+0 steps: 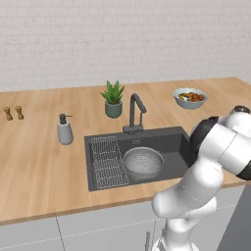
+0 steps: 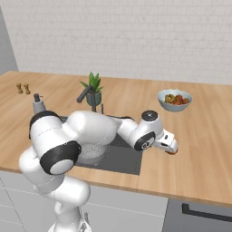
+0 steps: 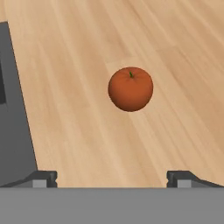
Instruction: Put the colander in the sink, put the orange in the colander, and turn on the sink faucet and pour water over the colander.
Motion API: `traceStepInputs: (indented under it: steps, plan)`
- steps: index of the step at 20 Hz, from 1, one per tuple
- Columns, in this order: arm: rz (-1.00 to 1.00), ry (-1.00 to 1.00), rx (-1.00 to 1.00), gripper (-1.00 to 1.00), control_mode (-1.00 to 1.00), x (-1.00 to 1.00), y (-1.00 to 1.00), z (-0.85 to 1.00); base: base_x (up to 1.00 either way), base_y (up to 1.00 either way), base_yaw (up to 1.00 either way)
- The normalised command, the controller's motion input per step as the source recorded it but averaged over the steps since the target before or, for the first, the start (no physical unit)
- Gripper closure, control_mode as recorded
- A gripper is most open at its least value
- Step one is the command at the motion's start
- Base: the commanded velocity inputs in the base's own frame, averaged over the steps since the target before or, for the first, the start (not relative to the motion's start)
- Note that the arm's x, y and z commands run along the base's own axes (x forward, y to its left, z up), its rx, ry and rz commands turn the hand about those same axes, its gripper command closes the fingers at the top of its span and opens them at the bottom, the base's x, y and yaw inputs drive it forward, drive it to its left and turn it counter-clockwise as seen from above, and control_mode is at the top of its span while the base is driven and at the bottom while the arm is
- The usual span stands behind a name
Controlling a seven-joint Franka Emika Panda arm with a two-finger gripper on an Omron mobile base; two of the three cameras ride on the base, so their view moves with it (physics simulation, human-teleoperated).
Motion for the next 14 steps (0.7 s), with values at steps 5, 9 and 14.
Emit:
traceStepInputs:
  steps: [5, 9, 14]
  plan:
    - [-0.04, 0.0, 0.02, -1.0, -1.0, 0.0, -0.54, 0.02, 0.0, 0.0, 0.0]
    - [0.0, -0.02, 0.04, -1.0, -1.0, 0.01, -0.4, -0.08, 0.0, 0.0, 0.0]
    - [0.0, -0.08, 0.04, -1.0, -1.0, 0.21, -0.11, -0.17, 0.0, 0.0, 0.0]
